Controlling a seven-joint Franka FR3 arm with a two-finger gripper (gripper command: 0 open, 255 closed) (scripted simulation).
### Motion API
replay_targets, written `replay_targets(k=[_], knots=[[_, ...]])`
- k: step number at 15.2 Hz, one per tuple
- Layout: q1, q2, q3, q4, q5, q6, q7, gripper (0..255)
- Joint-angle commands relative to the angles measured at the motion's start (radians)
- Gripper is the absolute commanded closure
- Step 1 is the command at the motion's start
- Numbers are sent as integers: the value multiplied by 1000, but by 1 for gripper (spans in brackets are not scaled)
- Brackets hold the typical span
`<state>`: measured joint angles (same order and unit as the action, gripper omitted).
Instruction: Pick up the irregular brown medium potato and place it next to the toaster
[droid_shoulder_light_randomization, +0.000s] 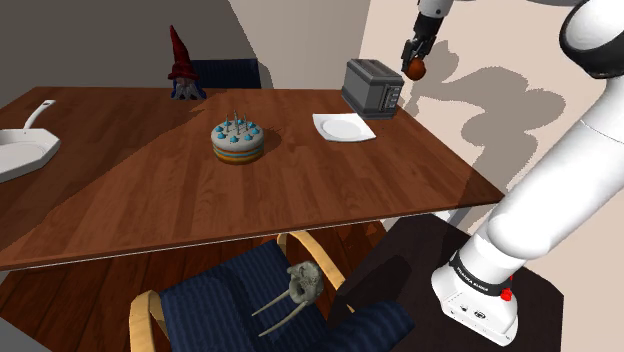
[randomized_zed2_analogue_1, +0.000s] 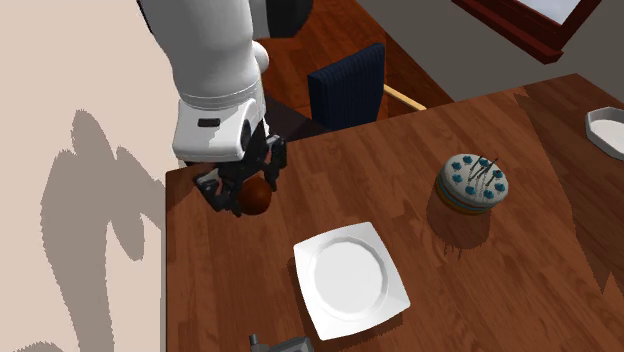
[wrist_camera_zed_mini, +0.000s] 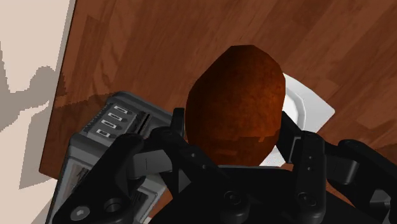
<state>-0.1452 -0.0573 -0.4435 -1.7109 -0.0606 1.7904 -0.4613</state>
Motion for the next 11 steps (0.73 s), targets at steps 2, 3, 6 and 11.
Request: replay_targets(k=[2, 3, 6, 11], knots=[[-35, 124, -42, 131, 66, -16, -84, 255], [-50, 168, -52, 180, 91, -27, -110, 255], [-113, 306, -73, 347, 171, -72, -183, 255], [-285, 589, -66, 752, 312, -216, -266, 255]])
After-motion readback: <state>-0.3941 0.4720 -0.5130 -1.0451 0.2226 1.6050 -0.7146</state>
